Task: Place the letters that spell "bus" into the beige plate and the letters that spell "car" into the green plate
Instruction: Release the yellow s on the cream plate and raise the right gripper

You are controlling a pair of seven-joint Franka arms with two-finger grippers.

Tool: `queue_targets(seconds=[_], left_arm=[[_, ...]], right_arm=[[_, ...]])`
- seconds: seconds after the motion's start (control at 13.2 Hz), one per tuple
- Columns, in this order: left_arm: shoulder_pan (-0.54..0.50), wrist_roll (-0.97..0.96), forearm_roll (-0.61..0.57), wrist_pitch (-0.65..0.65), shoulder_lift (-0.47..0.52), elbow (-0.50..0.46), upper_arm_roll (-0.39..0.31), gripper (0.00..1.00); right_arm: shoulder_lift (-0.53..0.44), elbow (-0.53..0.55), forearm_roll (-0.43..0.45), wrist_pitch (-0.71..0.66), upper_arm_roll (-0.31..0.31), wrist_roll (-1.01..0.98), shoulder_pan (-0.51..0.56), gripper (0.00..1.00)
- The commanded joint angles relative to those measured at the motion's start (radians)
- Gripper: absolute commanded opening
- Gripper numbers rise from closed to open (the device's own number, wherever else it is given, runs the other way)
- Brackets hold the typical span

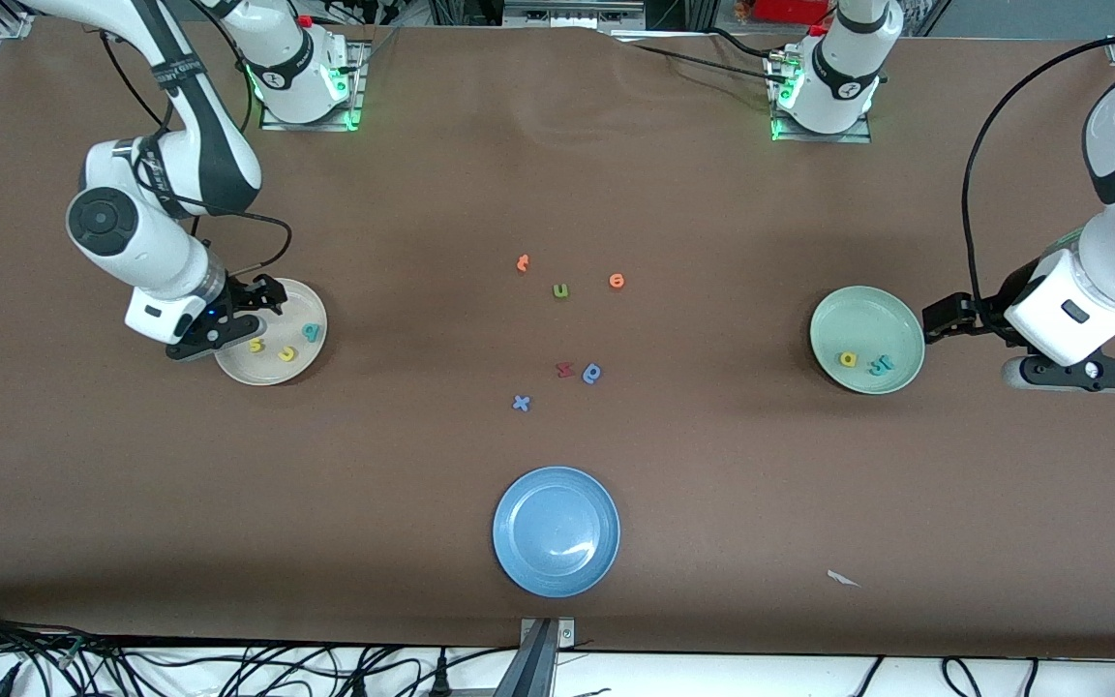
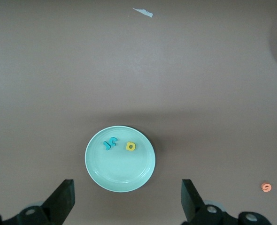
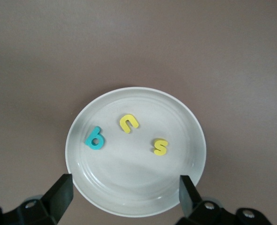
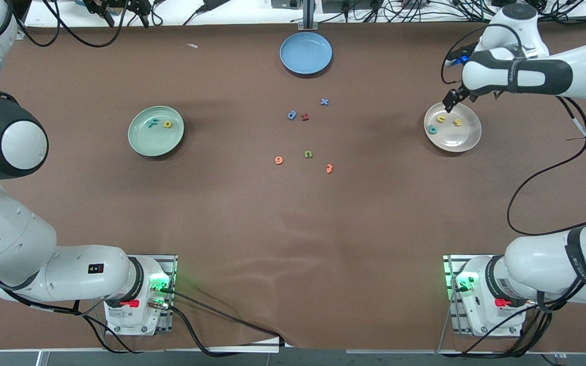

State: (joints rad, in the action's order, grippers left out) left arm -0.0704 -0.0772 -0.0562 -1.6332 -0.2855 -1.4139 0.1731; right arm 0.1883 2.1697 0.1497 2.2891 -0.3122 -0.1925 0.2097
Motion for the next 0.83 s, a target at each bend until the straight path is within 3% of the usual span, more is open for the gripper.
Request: queue_targets(seconds=[0.0,0.23,0.38,0.53,0.76], left_arm=[[-0.002,0.02,0.027,0.015,0.012,0.004,-0.003,1.0],[-0.003,0.02,0.024,0.015,0.012,0.006,0.018,1.0],[-0.005,0.022,0.027,0.015,0.012,0.006,0.019,1.0],[-0.006,0.02,0.025,0.015,0.012,0.004,0.019,1.0],[-0.005,0.016,0.025,0.015,0.014,0.004,0.02,1.0]], right_arm=[[-0.052,-0.069,-0.076,-0.132,-0.007,-0.005,0.001,1.0],[-0.105,-0.151,-0.111,-0.261,-0.005,-0.004,-0.004,1.0],[-0.115,-0.265,-0.131,-0.4,0.007,-0.004,-0.027,1.0],[-0.116,-0.367,-0.134,-0.499,0.066,-0.002,-0.073,1.0],[-0.154,-0.428,-0.136,-0.578,0.166,-0.002,-0.166,1.0]])
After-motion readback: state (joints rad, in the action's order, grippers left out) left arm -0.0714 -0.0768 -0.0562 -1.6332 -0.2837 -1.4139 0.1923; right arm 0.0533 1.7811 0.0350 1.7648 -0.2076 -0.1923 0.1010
